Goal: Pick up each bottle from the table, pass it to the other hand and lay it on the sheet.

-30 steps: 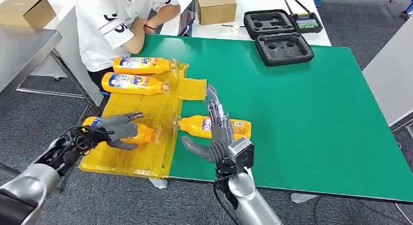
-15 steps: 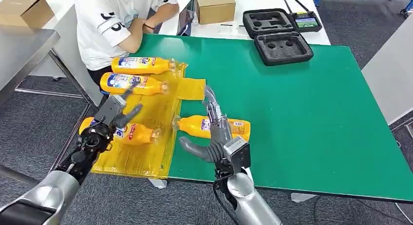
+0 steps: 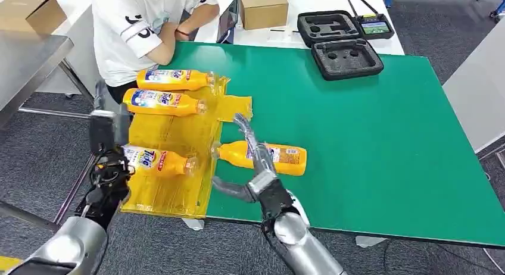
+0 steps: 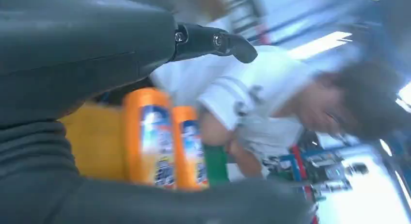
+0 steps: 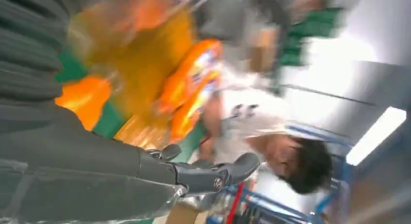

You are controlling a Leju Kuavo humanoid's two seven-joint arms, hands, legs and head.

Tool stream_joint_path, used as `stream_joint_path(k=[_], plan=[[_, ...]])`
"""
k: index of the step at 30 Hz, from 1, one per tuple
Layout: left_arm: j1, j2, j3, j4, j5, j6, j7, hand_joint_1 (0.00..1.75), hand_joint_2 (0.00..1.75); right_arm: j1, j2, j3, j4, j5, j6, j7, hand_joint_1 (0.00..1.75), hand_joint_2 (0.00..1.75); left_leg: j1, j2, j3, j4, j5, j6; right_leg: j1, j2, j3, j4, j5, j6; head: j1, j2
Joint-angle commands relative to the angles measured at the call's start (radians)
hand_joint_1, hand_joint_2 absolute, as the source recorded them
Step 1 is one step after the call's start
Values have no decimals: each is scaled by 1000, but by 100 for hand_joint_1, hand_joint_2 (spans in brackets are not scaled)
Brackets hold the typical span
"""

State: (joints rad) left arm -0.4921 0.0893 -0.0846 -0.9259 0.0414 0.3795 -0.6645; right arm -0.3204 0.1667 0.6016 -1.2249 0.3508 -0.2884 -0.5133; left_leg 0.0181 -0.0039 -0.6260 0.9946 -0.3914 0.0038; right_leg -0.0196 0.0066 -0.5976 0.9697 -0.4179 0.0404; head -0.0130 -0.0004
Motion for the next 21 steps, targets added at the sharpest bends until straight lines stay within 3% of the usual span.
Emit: stream_joint_path(k=[1,6,9,12,21], plan=[[262,-21,141,-247,187,-85,44,0,175,-218,-118,-69,297,303,-2,213,0,175,-1,5,5,-1,-2,1,0,4,4,-2,0,-1,0,0],[290,-23,133,-287,198,-83,46,0,175,-259,-119,-94,385,361,-6,201,0,175,0,1,4,0,-2,1,0,0,4,-1,-1,-1,0,0],[334,-23,132,-329,196,-81,51,0,175,-303,-138,-70,465,416,34,278,0,175,0,1,4,1,-2,1,1,0,4,-1,-2,-2,0,0],[377,-19,138,-376,189,-80,53,0,175,-347,-149,-57,559,423,67,284,0,175,0,3,4,0,-3,1,0,2,4,-1,-1,-1,0,0],[340,-9,114,-318,172,-83,59,0,175,-374,-126,-33,680,389,145,274,0,175,0,0,4,0,-2,1,1,-1,4,0,-2,-2,0,0]])
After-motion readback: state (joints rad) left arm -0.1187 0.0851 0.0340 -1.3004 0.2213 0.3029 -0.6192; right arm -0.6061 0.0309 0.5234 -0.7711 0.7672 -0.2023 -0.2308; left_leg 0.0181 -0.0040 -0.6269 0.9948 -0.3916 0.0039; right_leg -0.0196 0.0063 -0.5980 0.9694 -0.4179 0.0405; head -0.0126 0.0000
